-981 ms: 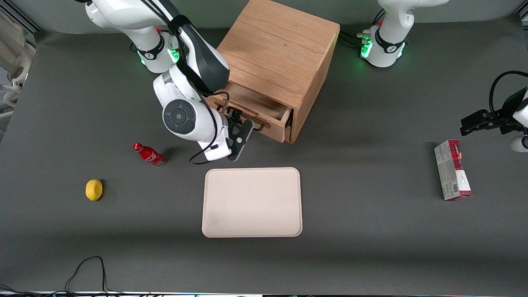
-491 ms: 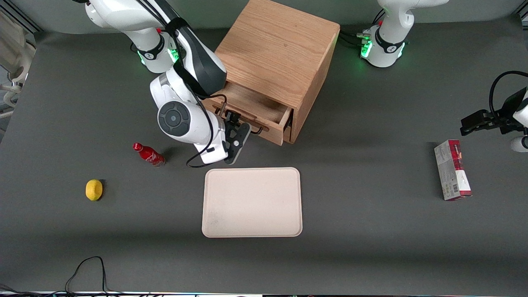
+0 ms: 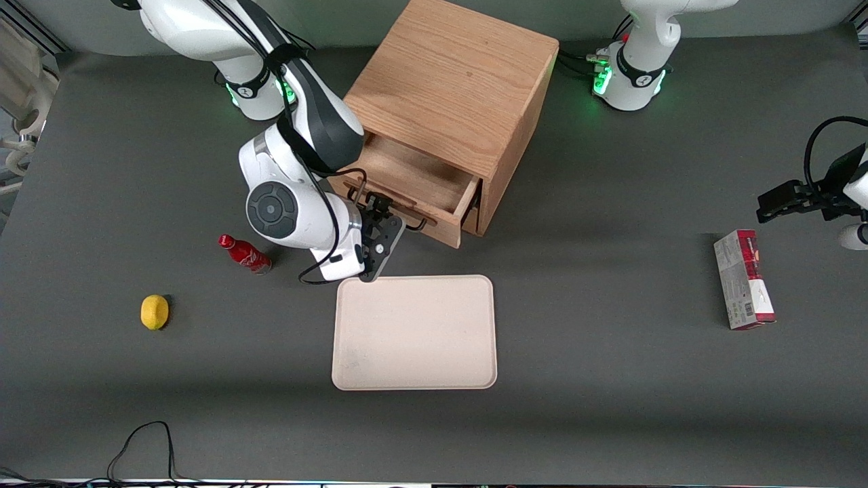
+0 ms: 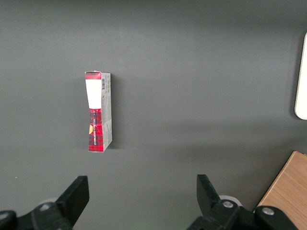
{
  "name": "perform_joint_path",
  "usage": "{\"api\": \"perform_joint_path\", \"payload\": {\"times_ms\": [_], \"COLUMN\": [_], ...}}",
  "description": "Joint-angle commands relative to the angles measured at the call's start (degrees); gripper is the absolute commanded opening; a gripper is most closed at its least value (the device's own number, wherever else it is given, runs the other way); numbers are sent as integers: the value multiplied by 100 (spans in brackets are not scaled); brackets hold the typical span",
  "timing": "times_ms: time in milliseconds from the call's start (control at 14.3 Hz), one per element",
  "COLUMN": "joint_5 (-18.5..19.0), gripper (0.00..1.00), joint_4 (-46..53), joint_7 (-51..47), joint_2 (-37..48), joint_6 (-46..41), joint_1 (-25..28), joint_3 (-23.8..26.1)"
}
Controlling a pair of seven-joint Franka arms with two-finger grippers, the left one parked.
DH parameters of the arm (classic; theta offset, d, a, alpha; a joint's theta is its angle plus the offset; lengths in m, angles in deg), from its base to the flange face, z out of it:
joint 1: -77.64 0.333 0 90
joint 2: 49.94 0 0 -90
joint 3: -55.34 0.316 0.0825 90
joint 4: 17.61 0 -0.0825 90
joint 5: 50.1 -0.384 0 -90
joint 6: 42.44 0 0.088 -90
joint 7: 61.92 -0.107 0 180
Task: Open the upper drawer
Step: 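Pull the upper drawer outward by its handle with the right gripper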
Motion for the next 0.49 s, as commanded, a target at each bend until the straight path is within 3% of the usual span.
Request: {"api": "perform_joint_path", "payload": {"times_ms": [0, 421], "joint_5": [-150, -150], "gripper": [100, 100], "joint_4": [153, 346], "joint_7": [171, 294], "joint_2": [-124, -159], "joint_6": [20, 20], "joint_1": [-123, -325], "joint_3": [-1, -1]}}
